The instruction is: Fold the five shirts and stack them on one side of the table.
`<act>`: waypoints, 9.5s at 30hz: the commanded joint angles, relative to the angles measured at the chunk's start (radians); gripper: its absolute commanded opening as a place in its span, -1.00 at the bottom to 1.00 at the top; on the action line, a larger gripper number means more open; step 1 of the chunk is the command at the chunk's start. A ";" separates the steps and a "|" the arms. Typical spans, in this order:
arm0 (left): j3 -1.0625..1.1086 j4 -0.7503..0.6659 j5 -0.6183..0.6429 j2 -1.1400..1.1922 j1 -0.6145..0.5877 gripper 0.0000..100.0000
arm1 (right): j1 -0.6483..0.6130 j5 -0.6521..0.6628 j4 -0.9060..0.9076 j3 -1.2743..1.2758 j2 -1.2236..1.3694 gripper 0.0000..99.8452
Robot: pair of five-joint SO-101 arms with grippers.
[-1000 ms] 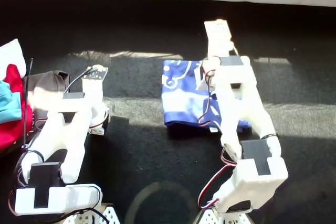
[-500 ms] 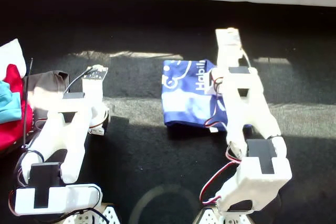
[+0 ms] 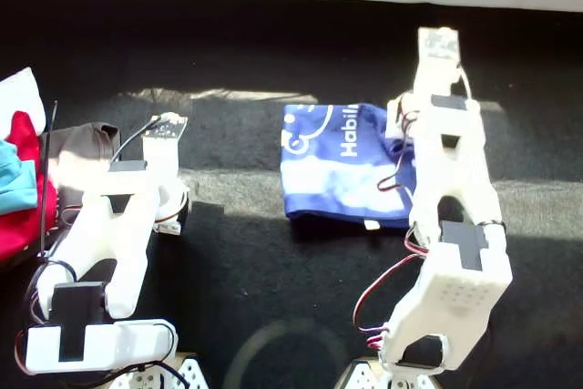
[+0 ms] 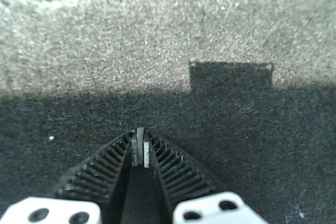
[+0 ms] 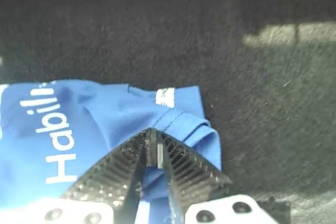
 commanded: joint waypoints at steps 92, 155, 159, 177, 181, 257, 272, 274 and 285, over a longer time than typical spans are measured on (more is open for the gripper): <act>0.002 -0.021 -0.006 -0.001 -0.010 -0.98 | -0.021 0.210 0.229 0.607 -0.581 -0.98; 0.002 -0.021 -0.006 -0.001 -0.010 -0.98 | 0.028 0.101 0.277 -0.081 0.048 -0.32; 0.002 -0.021 -0.006 -0.001 -0.010 -0.98 | 0.033 0.101 0.312 -0.179 0.159 -0.32; 0.002 -0.021 -0.006 -0.001 -0.010 -0.98 | 0.168 0.133 0.542 -0.559 0.409 -0.99; 0.002 -0.021 -0.006 -0.001 -0.010 -0.98 | 0.280 0.287 0.535 -0.717 0.410 -0.99; -1.144 0.749 -0.012 0.001 -0.697 -0.95 | 0.509 0.293 0.912 -1.724 0.188 -0.51; -1.099 0.502 -0.012 0.002 -0.865 -0.60 | 0.329 0.296 0.909 -0.653 -0.456 -0.51; -1.033 0.391 -0.014 0.002 -0.894 -0.60 | 0.298 0.298 0.909 -0.516 -0.561 -0.51; -0.682 0.012 -0.038 0.004 -0.895 -0.59 | 0.163 0.299 0.906 0.024 -1.020 -0.51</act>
